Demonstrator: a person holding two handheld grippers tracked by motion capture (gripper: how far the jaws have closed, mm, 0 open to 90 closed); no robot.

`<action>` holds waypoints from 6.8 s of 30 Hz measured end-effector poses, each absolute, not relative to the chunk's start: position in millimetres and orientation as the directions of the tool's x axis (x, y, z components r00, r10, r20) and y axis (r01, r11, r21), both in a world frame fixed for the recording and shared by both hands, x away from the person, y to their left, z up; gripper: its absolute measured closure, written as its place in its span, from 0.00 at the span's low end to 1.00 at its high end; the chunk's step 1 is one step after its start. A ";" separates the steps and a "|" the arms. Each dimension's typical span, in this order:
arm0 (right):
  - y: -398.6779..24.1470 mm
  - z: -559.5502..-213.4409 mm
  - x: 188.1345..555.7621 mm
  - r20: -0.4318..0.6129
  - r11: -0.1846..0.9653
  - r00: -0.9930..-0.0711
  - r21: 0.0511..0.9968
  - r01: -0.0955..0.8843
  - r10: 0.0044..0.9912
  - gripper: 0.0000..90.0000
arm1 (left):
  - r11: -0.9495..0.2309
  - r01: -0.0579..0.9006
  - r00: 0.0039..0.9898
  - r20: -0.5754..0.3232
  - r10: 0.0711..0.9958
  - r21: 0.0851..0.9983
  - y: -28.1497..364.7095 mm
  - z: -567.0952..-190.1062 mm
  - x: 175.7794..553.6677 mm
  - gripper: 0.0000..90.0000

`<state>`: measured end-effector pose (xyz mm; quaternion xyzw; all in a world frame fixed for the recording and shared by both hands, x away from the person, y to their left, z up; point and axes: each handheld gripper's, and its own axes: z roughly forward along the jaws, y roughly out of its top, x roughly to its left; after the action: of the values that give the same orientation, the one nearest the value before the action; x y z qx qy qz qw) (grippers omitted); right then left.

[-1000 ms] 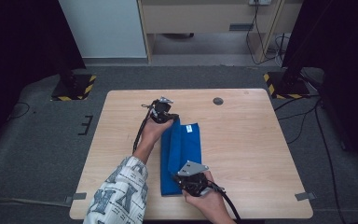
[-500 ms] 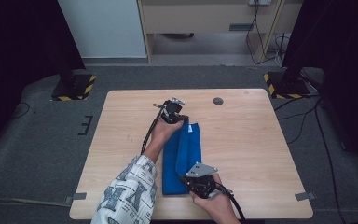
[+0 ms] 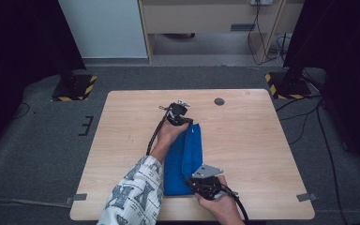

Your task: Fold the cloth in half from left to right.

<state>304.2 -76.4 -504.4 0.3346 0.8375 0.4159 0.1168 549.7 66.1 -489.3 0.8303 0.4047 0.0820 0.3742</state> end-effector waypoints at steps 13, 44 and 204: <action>-87.9 -506.6 304.6 0.096 0.425 -0.733 0.761 0.490 0.674 0.87 | -0.394 0.618 0.661 -0.176 0.730 0.681 56.1 -493.2 549.9 0.98; -119.1 -497.6 327.6 0.077 0.399 -0.633 0.716 0.573 0.770 0.12 | -0.407 0.531 0.706 -0.122 0.698 0.743 68.0 -463.8 532.1 0.35; -105.3 -488.8 543.2 0.130 0.371 -0.660 0.739 0.562 0.740 0.98 | -0.339 0.493 0.634 -0.064 0.771 0.801 146.7 -494.9 520.3 0.96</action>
<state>543.2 -105.3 -488.8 0.3967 0.8205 0.3961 0.1123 520.3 146.7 -494.9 0.8013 0.3944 0.1659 0.4182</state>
